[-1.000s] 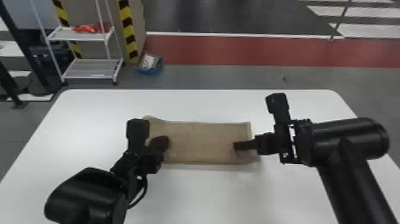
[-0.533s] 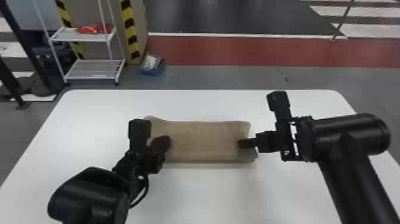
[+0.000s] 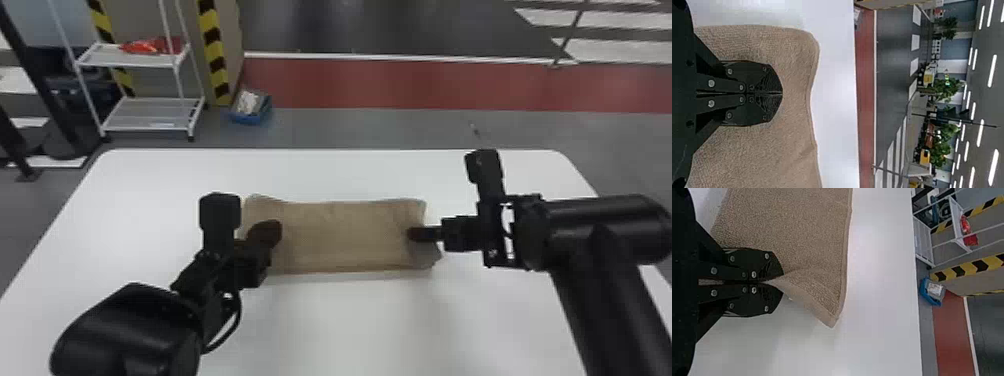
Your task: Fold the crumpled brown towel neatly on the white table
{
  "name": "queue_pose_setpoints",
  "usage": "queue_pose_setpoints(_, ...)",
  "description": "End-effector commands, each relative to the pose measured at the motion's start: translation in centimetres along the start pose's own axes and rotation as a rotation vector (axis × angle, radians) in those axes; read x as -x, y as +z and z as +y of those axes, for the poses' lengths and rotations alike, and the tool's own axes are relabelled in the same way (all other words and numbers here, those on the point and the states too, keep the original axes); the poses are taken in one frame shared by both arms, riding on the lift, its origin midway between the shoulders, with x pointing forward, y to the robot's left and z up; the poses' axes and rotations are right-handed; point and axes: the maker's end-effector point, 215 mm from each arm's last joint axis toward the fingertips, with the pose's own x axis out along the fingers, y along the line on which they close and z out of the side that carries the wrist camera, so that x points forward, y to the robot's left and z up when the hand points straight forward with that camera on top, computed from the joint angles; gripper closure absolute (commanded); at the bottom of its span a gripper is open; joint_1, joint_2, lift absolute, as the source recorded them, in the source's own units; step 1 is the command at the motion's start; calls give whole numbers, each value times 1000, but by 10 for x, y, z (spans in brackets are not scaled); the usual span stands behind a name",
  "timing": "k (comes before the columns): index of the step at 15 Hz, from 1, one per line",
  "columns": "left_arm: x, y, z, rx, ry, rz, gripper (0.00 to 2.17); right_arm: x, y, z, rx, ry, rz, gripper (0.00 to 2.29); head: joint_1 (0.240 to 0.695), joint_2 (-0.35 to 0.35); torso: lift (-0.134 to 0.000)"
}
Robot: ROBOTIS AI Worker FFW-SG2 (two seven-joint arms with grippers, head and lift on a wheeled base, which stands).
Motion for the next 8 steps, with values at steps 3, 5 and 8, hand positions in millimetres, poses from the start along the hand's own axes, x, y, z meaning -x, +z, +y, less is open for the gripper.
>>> queue_pose_setpoints(3,1,8,8,14,-25,-13,2010,14,1,-15,-39,2,-22,1598,695,-69,-124)
queue_pose_setpoints(5,-8,-2,7,16,-48,9,2010,26,11,-12,-66,45,-50,1598,695,-74,-124)
queue_pose_setpoints(8,-26,-4,12,17,-88,2,2010,42,23,-1,-96,97,-72,1598,695,-77,-124)
